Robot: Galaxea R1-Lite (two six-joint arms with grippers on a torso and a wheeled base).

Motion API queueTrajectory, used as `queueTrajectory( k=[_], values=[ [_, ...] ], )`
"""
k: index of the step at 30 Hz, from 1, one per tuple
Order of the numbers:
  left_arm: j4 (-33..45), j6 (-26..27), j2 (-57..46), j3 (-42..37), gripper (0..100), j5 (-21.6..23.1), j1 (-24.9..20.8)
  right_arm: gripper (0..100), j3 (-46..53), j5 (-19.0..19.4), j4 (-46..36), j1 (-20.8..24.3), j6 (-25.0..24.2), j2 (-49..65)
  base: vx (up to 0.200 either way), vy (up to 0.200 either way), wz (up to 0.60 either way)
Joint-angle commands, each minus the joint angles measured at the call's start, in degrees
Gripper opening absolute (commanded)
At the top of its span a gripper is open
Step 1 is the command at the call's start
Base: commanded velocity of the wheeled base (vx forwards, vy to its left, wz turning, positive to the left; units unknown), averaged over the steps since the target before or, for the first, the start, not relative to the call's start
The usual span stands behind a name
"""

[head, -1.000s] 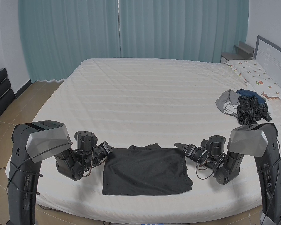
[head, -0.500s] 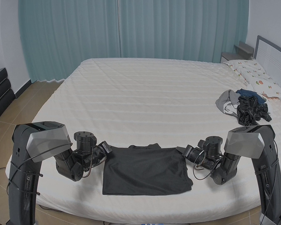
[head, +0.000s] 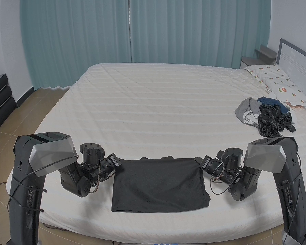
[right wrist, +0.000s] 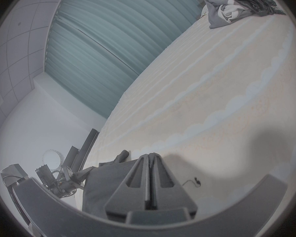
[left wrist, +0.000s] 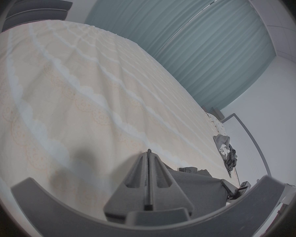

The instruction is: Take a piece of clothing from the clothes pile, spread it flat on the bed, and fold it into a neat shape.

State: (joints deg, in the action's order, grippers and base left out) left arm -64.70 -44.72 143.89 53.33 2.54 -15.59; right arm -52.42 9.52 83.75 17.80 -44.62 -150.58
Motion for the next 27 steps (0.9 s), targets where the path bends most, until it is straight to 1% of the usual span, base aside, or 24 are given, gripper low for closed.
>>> queueTrajectory(
  k=[1, 16, 27],
  values=[
    [-0.1, 0.1, 0.8, 0.3, 0, 0.0, -0.1, 0, -1.6, -0.4, 0.0, -0.3, 0.1, -1.6, 0.000, 0.000, 0.00],
    [-0.1, 0.2, 2.1, 1.9, 0, 0.0, -0.1, 0, -4.5, -0.7, 0.0, -0.5, 0.2, -3.5, 0.000, 0.000, 0.00],
    [0.0, 0.3, 2.4, 2.2, 0, 0.0, -0.1, 0, -4.8, -0.6, -0.5, -0.6, 0.4, -3.9, 0.000, 0.000, 0.00]
  ],
)
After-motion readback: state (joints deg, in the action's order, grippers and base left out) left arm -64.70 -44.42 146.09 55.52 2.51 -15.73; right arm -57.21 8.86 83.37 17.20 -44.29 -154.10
